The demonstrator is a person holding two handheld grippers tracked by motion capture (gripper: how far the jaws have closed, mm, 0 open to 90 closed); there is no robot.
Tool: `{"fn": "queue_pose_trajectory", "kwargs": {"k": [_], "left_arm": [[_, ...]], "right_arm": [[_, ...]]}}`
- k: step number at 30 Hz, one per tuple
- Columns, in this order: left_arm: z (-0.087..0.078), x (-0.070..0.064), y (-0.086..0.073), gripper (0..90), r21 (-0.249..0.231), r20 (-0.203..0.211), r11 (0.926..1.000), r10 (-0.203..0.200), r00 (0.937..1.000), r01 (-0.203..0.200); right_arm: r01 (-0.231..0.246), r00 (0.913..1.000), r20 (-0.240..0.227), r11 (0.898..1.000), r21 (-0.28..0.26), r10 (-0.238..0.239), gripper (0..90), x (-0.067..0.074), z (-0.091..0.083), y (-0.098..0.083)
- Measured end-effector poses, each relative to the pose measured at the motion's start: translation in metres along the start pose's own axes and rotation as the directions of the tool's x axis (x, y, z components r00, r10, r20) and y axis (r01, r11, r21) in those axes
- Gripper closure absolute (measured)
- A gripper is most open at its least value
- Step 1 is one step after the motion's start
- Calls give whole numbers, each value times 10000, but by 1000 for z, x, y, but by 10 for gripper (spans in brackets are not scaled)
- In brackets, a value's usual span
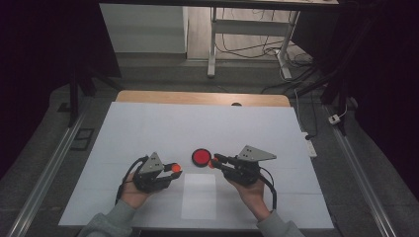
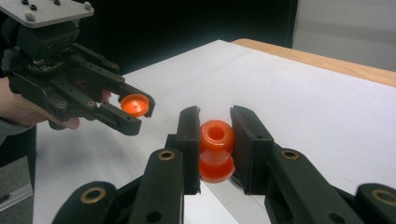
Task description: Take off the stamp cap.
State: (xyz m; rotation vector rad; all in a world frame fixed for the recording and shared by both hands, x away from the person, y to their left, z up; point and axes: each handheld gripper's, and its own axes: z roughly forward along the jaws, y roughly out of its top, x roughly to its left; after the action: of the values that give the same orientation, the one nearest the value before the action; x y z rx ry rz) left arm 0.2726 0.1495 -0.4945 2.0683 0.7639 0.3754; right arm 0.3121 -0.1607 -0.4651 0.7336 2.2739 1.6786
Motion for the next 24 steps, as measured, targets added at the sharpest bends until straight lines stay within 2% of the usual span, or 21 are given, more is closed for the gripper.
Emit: {"fn": "queue_pose_trajectory", "kwargs": {"k": [6, 16, 24], "left_arm": [[-6, 2, -7, 654, 93, -143, 10000, -28, 9999, 29], [-19, 9, -21, 653, 44, -372, 9992, -400, 9985, 402], [-33, 15, -34, 654, -89, -611, 9968, -795, 9950, 791]], "right_arm": [[13, 10000, 68, 10000, 2, -13, 725, -1, -1, 0], [11, 9999, 143, 10000, -31, -11, 725, -3, -2, 0], [130, 9997, 198, 9999, -9, -129, 725, -4, -3, 1]]}}
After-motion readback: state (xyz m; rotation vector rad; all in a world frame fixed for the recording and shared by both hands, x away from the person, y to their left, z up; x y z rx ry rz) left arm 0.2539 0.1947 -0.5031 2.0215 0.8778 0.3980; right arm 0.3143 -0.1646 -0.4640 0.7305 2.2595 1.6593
